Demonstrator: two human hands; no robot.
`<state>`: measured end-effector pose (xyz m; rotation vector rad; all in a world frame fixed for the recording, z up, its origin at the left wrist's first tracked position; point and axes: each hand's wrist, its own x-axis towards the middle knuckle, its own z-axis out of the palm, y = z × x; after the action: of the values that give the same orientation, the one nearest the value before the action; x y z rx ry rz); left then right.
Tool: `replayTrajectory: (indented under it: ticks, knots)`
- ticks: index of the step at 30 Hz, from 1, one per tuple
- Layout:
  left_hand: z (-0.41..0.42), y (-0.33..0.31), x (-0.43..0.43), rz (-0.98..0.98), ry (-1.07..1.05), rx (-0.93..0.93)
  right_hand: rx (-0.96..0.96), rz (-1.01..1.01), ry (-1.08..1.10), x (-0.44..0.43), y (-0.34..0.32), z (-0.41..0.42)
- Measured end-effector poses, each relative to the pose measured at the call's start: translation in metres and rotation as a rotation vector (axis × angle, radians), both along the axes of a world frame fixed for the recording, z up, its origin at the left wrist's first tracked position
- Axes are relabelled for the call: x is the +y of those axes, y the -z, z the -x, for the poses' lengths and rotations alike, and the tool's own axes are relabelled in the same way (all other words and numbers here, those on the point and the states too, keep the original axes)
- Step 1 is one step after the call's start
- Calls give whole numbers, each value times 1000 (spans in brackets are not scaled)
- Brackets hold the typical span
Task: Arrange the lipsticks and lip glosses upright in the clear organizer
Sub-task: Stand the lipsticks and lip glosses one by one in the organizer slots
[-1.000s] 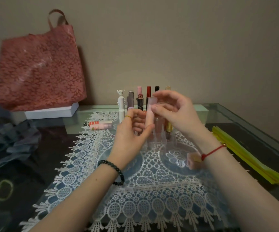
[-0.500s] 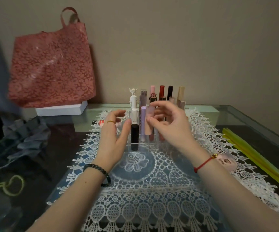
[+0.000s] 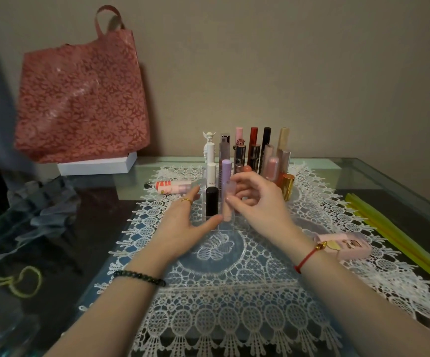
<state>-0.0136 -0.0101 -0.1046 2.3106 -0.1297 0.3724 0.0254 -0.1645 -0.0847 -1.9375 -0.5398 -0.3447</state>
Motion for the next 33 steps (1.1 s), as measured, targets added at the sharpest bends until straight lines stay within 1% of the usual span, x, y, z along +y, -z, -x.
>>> replayTrajectory:
  ticks: [7, 23, 28, 33]
  knots:
    - [-3, 3, 1, 10, 6, 18, -27, 44, 19, 1, 6, 0]
    - [0, -1, 0, 15, 14, 45, -26, 58, 39, 1, 7, 3]
    - [2, -2, -1, 37, 19, 55, -82, 76, 51, -2, -2, 5]
    - [2, -1, -1, 74, 26, 55, -140, -69, 74, -17, -36, 10]
